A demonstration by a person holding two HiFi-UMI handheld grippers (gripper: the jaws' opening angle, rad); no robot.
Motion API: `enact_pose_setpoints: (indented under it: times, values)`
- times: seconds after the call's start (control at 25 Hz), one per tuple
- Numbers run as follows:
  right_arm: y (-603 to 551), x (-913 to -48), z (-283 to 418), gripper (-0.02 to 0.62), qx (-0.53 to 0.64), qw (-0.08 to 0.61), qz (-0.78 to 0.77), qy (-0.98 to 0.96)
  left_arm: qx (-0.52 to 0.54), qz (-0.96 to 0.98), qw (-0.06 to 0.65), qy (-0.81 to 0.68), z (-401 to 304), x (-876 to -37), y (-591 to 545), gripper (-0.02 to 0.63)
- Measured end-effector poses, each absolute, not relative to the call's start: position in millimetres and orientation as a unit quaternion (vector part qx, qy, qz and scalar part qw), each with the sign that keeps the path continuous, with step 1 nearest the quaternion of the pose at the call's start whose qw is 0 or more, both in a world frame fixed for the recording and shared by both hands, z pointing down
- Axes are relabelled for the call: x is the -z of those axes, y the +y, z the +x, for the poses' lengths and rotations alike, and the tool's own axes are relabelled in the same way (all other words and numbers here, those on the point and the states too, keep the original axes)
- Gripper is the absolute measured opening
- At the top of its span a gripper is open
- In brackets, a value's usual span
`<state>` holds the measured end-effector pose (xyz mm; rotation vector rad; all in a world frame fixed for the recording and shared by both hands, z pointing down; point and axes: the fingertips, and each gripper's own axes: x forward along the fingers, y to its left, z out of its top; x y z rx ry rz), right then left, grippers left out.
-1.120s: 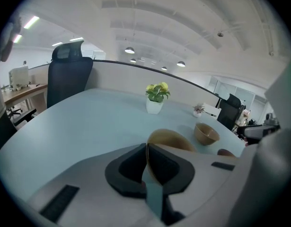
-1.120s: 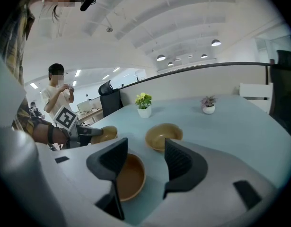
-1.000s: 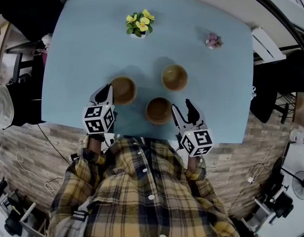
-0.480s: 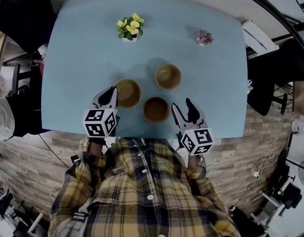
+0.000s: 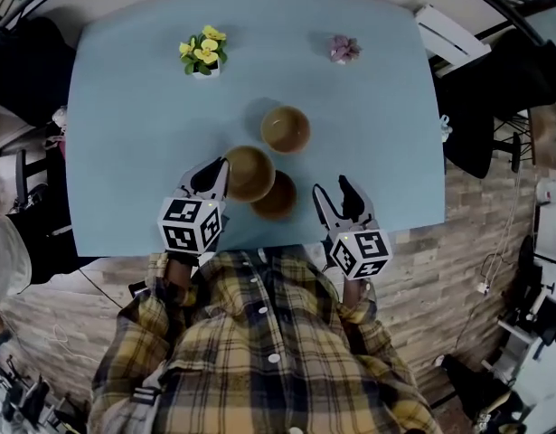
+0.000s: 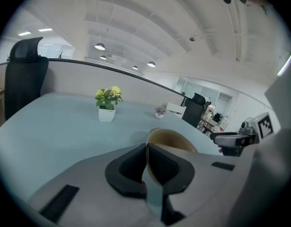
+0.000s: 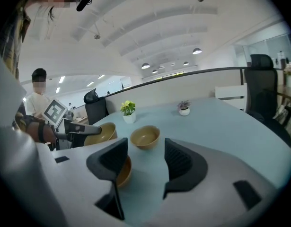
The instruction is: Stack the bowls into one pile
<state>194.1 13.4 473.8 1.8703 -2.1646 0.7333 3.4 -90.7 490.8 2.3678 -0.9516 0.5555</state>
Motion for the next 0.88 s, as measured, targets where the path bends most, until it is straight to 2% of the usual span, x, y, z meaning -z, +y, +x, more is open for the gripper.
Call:
enact_pose_setpoints:
  times: [0.4, 0.88]
  values:
    - [41.6, -481.3, 211.3, 0.229, -0.263, 0.085, 0.662, -0.697, -0.255, 0.896, 0.244, -0.270, 45.6, -509.7, -56.9, 0.006]
    - [63.2, -489.7, 217.9, 0.229, -0.277, 0.084, 0.674, -0.680, -0.298, 0.897, 0.220, -0.242, 59.5, -535.4, -37.0, 0.011]
